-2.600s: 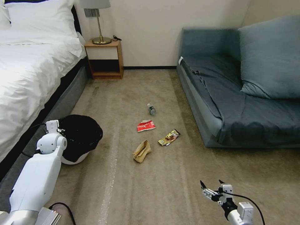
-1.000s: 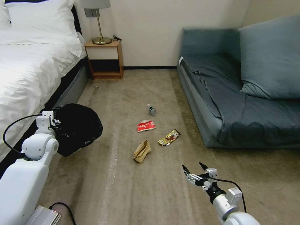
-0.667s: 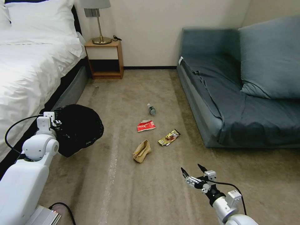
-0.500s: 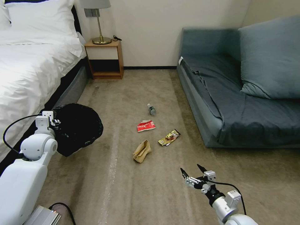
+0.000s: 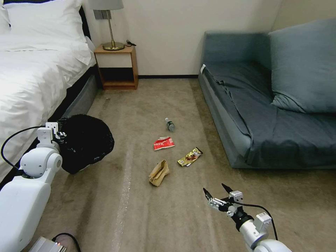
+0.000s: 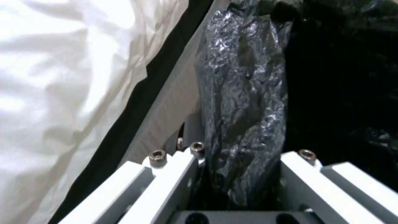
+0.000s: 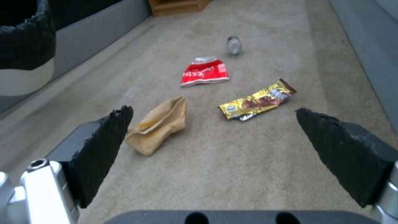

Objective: Pick up the trash bin, then pick up the garbage on the floor and place it into the trash bin.

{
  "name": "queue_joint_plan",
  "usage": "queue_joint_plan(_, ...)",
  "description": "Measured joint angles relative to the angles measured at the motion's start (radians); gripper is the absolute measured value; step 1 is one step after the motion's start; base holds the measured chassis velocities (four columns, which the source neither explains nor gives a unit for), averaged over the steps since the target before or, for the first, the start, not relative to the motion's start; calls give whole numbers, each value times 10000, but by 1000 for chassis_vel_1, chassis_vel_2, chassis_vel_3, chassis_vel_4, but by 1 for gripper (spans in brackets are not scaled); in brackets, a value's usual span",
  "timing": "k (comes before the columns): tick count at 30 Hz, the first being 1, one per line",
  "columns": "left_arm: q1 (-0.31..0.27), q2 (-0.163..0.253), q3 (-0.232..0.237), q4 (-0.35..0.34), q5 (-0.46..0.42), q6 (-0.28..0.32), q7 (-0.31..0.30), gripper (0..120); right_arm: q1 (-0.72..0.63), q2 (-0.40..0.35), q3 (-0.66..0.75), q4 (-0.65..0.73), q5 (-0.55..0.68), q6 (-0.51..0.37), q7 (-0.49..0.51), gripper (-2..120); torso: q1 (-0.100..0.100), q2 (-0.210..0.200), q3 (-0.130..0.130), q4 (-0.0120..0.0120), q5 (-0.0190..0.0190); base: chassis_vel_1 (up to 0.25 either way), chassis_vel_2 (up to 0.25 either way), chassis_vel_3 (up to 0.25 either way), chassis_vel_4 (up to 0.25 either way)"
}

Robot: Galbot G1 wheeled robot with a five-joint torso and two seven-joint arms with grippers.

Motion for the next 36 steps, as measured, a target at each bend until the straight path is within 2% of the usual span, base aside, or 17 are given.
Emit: queue_joint_plan(36, 14, -19, -84, 218, -6, -147, 249, 4, -196, 89, 130, -113, -206, 206, -182, 100, 0, 0, 0, 1, 0, -77, 73, 76, -75)
